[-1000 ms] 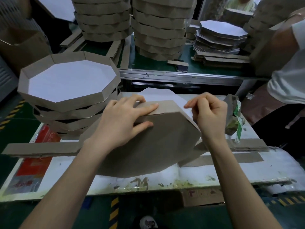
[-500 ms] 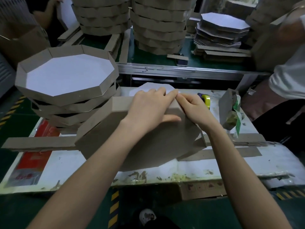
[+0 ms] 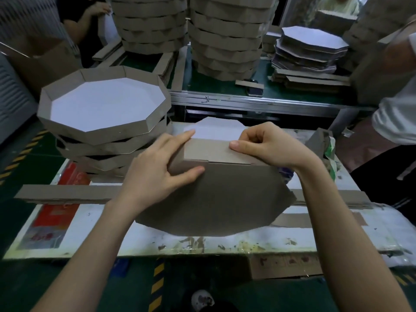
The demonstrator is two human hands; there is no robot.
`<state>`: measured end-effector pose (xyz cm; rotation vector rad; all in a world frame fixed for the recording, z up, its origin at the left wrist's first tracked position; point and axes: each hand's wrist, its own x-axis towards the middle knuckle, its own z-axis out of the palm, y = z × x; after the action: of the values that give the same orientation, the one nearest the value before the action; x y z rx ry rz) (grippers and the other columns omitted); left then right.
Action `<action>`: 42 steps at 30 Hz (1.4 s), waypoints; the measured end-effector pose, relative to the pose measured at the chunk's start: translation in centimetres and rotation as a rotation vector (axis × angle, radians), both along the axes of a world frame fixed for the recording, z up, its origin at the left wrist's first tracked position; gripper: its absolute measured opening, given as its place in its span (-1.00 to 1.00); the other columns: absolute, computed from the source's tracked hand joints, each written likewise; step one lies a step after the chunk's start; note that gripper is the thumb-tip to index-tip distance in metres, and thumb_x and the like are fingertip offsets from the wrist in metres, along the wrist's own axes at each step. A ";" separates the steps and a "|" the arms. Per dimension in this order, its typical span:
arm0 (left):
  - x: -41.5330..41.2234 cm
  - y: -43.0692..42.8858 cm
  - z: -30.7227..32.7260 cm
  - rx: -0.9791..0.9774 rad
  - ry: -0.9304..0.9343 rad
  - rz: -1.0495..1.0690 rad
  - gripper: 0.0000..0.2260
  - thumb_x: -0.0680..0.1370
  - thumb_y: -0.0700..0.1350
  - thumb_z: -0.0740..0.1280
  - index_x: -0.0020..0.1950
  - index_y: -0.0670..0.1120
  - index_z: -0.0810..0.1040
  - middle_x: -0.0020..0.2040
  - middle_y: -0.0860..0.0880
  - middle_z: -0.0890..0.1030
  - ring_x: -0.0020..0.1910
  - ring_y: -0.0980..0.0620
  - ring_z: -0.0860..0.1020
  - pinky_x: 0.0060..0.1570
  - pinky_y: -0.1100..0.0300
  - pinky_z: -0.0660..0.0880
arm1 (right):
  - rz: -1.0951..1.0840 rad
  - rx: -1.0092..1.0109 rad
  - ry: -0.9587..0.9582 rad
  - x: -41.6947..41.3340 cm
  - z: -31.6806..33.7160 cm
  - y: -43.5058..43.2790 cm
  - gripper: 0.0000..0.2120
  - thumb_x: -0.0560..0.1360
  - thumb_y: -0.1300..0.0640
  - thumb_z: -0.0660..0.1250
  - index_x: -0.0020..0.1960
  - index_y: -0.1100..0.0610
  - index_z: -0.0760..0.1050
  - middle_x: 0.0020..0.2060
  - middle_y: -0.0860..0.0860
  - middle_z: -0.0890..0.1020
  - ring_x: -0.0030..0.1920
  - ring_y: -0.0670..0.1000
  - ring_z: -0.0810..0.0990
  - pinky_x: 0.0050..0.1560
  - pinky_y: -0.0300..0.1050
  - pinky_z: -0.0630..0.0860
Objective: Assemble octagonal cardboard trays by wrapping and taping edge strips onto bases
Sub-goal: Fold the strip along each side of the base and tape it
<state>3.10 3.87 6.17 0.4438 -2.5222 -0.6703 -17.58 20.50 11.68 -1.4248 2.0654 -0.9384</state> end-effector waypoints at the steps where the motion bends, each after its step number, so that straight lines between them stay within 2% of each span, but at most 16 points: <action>1: 0.1 0.1 -0.1 -0.037 0.007 -0.001 -0.35 0.42 0.37 0.19 0.48 0.20 0.29 0.23 0.09 0.45 0.15 0.07 0.44 0.06 -0.01 0.51 | 0.012 -0.001 -0.012 0.2 -0.2 -0.3 -0.70 0.51 -0.13 0.34 -0.24 0.08 0.59 -0.45 -0.09 0.57 -0.43 -0.15 0.47 -0.39 -0.35 0.37; 3: -0.2 0.5 0.3 -0.166 0.029 -0.040 -0.41 0.48 0.32 0.20 0.49 0.18 0.31 0.27 0.05 0.45 0.20 0.06 0.43 0.12 -0.05 0.49 | 0.031 -0.028 -0.019 0.7 -0.6 -1.0 -0.74 0.55 -0.04 0.36 -0.28 0.02 0.57 -0.48 -0.13 0.53 -0.46 -0.18 0.43 -0.42 -0.39 0.32; 5: -0.6 0.9 0.9 -0.220 0.047 -0.110 -0.49 0.52 0.29 0.19 0.45 0.18 0.37 0.29 0.04 0.47 0.23 0.04 0.44 0.14 -0.06 0.48 | 0.059 -0.041 0.034 1.1 -0.6 -1.6 -0.72 0.56 -0.01 0.37 -0.29 0.08 0.57 -0.52 -0.07 0.48 -0.48 -0.16 0.37 -0.44 -0.38 0.28; 8: -1.0 1.5 1.2 -0.217 0.044 -0.165 -0.55 0.55 0.25 0.18 0.41 0.18 0.43 0.30 0.04 0.52 0.26 0.02 0.46 0.15 -0.05 0.45 | 0.090 0.005 0.078 1.1 0.1 -1.2 -0.71 0.56 -0.03 0.35 -0.13 0.20 0.64 -0.39 0.10 0.60 -0.42 -0.09 0.47 -0.39 -0.28 0.36; 11: -1.0 1.9 1.2 -0.232 0.048 -0.180 -0.62 0.57 0.21 0.18 0.35 0.21 0.48 0.31 0.02 0.54 0.25 -0.03 0.47 0.14 -0.05 0.42 | 0.128 0.050 0.020 0.7 0.4 0.2 -0.80 0.60 0.03 0.31 0.03 0.12 0.65 -0.29 -0.09 0.68 -0.33 -0.19 0.59 -0.32 -0.38 0.43; 14: -1.3 2.2 1.6 -0.223 0.026 -0.199 -0.67 0.57 0.21 0.16 0.30 0.26 0.49 0.32 0.03 0.54 0.24 -0.05 0.48 0.14 -0.07 0.42 | 0.097 0.029 -0.022 0.6 -0.1 0.6 -0.83 0.62 0.09 0.29 0.03 0.12 0.64 -0.37 -0.22 0.63 -0.38 -0.25 0.55 -0.36 -0.45 0.39; 16: -1.6 2.2 2.1 -0.202 0.001 -0.217 -0.68 0.56 0.21 0.15 0.27 0.28 0.51 0.31 0.03 0.55 0.25 -0.04 0.48 0.16 -0.09 0.42 | 0.085 0.014 -0.017 0.4 -0.4 0.5 -0.83 0.63 0.10 0.29 0.03 0.13 0.64 -0.40 -0.25 0.61 -0.40 -0.26 0.54 -0.36 -0.46 0.38; 18: -2.2 2.3 2.6 -0.173 -0.027 -0.232 -0.67 0.55 0.22 0.14 0.25 0.28 0.53 0.29 0.03 0.56 0.25 -0.03 0.48 0.18 -0.09 0.41 | 0.056 0.013 -0.037 0.1 -0.5 0.5 -0.79 0.64 0.05 0.28 0.03 0.11 0.65 -0.31 -0.16 0.67 -0.33 -0.19 0.60 -0.28 -0.39 0.44; 21: -3.3 2.4 3.3 -0.142 -0.060 -0.241 -0.70 0.54 0.22 0.19 0.22 0.29 0.55 0.29 0.04 0.56 0.23 -0.01 0.48 0.20 -0.07 0.40 | -0.060 -0.024 -0.119 -1.1 -1.0 0.6 -0.72 0.65 -0.03 0.24 0.03 0.07 0.68 -0.13 0.03 0.71 -0.13 0.06 0.66 -0.12 -0.14 0.56; 24: -4.4 2.9 3.8 -0.150 -0.096 -0.241 -0.70 0.53 0.21 0.17 0.22 0.32 0.54 0.29 0.08 0.55 0.22 0.03 0.47 0.19 -0.03 0.38 | -0.295 -0.176 -0.251 -3.5 -2.3 0.3 -0.79 0.63 0.07 0.27 -0.03 0.04 0.69 -0.15 -0.05 0.71 -0.09 -0.10 0.66 -0.14 -0.27 0.60; 27: -5.2 3.6 4.0 -0.157 -0.080 -0.248 -0.70 0.52 0.20 0.18 0.21 0.30 0.55 0.26 0.10 0.57 0.19 0.03 0.48 0.17 0.03 0.37 | -0.603 -0.225 -0.317 -7.6 -4.9 0.1 -0.81 0.61 0.13 0.29 -0.09 0.04 0.65 -0.11 -0.03 0.68 -0.05 -0.10 0.62 -0.29 -0.33 0.56; 30: -6.0 4.1 4.2 -0.160 -0.073 -0.237 -0.70 0.52 0.20 0.18 0.19 0.29 0.57 0.22 0.13 0.58 0.16 0.04 0.48 0.13 0.10 0.34 | -0.820 -0.101 -0.309 -12.1 -8.8 0.6 -0.83 0.62 0.15 0.26 -0.01 0.14 0.63 -0.11 0.06 0.61 -0.11 0.01 0.53 -0.14 -0.15 0.56; 32: -6.7 4.4 4.3 -0.160 -0.070 -0.228 -0.71 0.52 0.20 0.18 0.18 0.31 0.58 0.18 0.15 0.59 0.13 0.06 0.48 0.09 0.12 0.33 | -0.902 0.039 -0.258 -14.4 -11.4 1.1 -0.82 0.62 0.15 0.23 0.02 0.20 0.58 -0.12 0.13 0.56 -0.17 0.08 0.49 -0.16 -0.09 0.46; 36: -8.1 4.8 4.5 -0.160 -0.084 -0.205 -0.72 0.52 0.22 0.18 0.16 0.34 0.58 0.12 0.21 0.59 0.08 0.09 0.49 0.04 0.10 0.37 | -1.026 0.273 -0.171 -18.0 -15.5 1.9 -0.85 0.59 0.20 0.20 0.06 0.27 0.46 -0.01 0.23 0.49 0.00 0.21 0.48 -0.04 0.06 0.44; 39: -9.0 5.1 4.4 -0.160 -0.069 -0.183 -0.74 0.53 0.20 0.21 0.15 0.33 0.59 0.10 0.21 0.60 0.04 0.10 0.50 0.03 0.06 0.40 | -1.088 0.377 -0.155 -20.0 -17.4 2.5 -0.81 0.54 0.28 0.25 0.14 0.31 0.44 0.08 0.25 0.48 0.02 0.23 0.50 -0.03 0.08 0.48; 42: -9.7 5.4 4.4 -0.162 -0.058 -0.168 -0.76 0.53 0.19 0.23 0.14 0.31 0.60 0.08 0.20 0.61 0.01 0.10 0.50 0.02 0.06 0.41 | -1.100 0.420 -0.219 -21.3 -18.6 3.2 -0.77 0.54 0.28 0.37 0.12 0.34 0.42 0.06 0.26 0.51 -0.10 0.20 0.51 -0.10 0.07 0.52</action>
<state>-6.62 9.28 10.54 0.1979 -2.6650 -0.5142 -38.84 23.71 -6.96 0.1154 2.6150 -0.8566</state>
